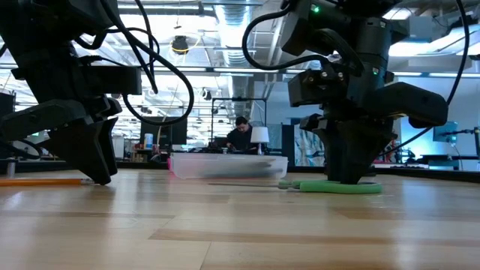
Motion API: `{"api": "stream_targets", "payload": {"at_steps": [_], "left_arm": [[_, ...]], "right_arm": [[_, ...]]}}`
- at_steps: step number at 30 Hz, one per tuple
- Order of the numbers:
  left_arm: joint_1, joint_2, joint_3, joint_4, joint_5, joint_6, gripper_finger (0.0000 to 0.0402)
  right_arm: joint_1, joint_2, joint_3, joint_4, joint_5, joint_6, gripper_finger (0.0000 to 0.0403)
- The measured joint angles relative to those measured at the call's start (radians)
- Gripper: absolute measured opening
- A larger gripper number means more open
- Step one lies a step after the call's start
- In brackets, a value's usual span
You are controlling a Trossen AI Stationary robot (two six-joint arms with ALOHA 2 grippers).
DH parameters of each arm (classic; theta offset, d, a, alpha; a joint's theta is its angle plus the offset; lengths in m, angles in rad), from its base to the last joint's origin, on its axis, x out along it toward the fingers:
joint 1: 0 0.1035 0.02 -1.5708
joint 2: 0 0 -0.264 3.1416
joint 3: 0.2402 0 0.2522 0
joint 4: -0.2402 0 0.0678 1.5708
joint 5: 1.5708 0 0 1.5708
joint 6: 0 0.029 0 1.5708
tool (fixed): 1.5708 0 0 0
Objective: Pick & place school supplies into a supply box
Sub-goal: Put the green scissor into the pink supply box
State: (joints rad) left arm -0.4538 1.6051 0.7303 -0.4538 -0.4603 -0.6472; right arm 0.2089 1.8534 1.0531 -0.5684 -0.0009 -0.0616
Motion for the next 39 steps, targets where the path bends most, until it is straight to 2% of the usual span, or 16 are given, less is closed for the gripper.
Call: {"api": "stream_targets", "payload": {"at_steps": [14, 26, 39], "left_arm": [[0.0, 0.0, 0.0, 0.0, 0.0, 0.0, 0.0169], [0.0, 0.0, 0.0, 0.0, 0.0, 0.0, 0.0169], [0.0, 0.0, 0.0, 0.0, 0.0, 0.012, 0.0169]], "right_arm": [[0.0, -0.006, 0.021, -0.026, 0.014, -0.001, 0.0078], [-0.007, -0.005, 0.087, -0.116, 0.115, -0.038, 0.0077], [-0.068, -0.044, 0.09, -0.131, 0.114, -0.067, 0.0077]]}}
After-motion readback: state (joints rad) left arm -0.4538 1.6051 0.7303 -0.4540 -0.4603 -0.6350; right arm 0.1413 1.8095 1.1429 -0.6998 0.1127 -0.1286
